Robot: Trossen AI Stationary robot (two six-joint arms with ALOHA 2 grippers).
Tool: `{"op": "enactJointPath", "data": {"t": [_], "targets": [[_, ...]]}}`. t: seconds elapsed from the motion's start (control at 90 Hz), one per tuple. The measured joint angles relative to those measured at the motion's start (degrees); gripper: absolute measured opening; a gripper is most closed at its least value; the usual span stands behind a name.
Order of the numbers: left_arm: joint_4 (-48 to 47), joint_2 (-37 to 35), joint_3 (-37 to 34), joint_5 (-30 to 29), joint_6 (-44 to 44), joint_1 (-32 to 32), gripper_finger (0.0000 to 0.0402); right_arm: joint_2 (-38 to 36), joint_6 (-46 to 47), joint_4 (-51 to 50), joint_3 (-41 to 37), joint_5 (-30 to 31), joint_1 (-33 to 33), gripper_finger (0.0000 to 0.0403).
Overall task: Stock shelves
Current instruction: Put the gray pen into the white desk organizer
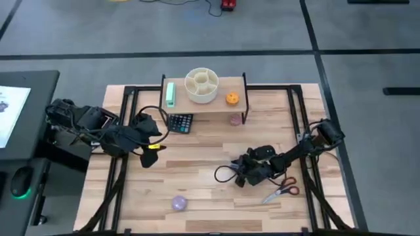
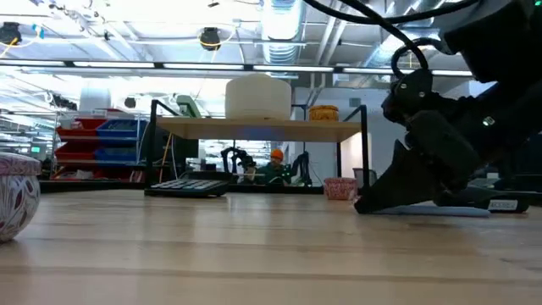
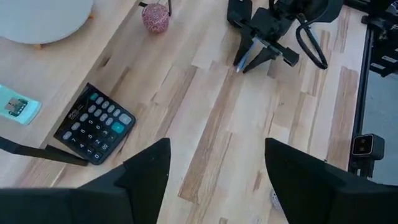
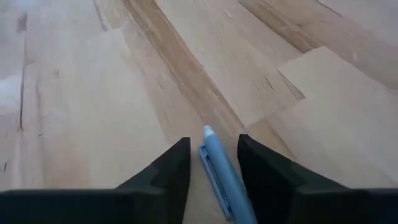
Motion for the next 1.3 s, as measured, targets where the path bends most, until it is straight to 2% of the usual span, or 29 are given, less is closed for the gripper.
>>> {"op": "enactJointPath", "data": {"t": [0.322,0.411,0.544,0.678,0.956,1.3], "targets": [[0.0,0.0,0.0,0.0,0.2,0.0,0.0237,0.8,-3.9,0.9,-0.1,0.4,0.1,0.0112],[0.0,0.0,0.0,0.0,0.2,0.0,0.0237,0.8,-3.9,0.9,-0.1,0.6,0.1,0.0087],[0.0,0.0,0.0,0.0,0.2,0.0,0.0237,0.8,-2.8,1.0,-0.2,0.6,0.1,0.0024],[0.0,0.0,0.0,0.0,0.2,0.0,0.0237,0.4,0.7,0.6,-0.1,0.2,-0.9,0.0020],[0.0,0.0,0.0,0.0,0.5,0.0,0.0237,-10.3,1.7,-7.7,-0.2,-8.5,-6.2,0.0011],[0.0,0.0,0.0,-0.1,0.7,0.0,0.0237,-20.4,-3.2,-7.8,0.6,-6.5,-12.9,0.0005]]}}
